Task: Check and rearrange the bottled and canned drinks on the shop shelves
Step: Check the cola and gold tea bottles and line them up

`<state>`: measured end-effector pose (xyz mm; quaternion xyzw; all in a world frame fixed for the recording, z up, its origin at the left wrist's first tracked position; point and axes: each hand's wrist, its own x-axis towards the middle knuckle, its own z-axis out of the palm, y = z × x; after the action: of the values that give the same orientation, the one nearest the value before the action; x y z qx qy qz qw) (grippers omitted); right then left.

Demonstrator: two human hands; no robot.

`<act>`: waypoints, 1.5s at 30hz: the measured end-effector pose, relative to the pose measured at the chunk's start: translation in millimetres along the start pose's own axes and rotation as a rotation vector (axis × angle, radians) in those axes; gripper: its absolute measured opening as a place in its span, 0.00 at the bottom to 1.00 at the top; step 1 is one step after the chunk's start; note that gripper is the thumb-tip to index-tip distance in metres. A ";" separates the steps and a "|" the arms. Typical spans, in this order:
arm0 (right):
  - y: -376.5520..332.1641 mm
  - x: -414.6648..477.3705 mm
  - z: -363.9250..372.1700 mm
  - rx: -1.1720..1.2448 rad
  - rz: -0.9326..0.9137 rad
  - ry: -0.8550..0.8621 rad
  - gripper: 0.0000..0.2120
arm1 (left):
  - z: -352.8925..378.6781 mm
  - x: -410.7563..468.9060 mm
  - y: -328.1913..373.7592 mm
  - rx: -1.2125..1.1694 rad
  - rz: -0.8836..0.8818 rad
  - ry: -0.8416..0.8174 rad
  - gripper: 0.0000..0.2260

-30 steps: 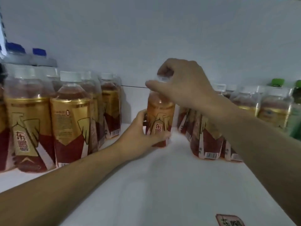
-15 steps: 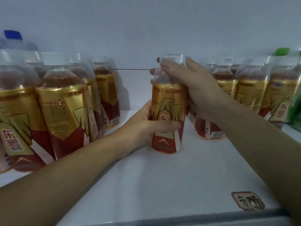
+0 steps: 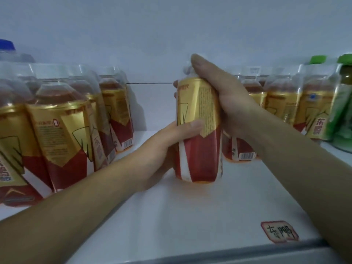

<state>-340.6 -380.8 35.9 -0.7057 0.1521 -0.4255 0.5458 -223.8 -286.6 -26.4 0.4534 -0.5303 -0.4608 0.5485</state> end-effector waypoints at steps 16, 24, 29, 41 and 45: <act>-5.0 -0.2 2.3 0.355 0.038 0.132 0.13 | 10.4 6.1 9.9 -0.199 -0.017 0.076 0.24; -7.1 3.1 1.0 0.380 0.014 0.137 0.16 | 3.6 -1.6 0.1 -0.076 0.123 0.138 0.22; -4.2 1.9 -0.7 0.442 0.070 0.069 0.17 | 3.3 -2.7 5.5 -0.279 -0.031 -0.044 0.25; -5.8 -0.9 0.5 0.505 0.058 0.095 0.15 | -1.7 -0.3 0.4 -0.314 -0.096 -0.063 0.29; -5.5 0.9 1.6 0.395 0.010 0.212 0.16 | -1.8 3.6 -1.7 -0.093 0.070 0.092 0.28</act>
<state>-340.2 -378.4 41.2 -0.5357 0.1255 -0.5160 0.6565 -221.9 -290.4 -27.5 0.4291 -0.4983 -0.4442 0.6085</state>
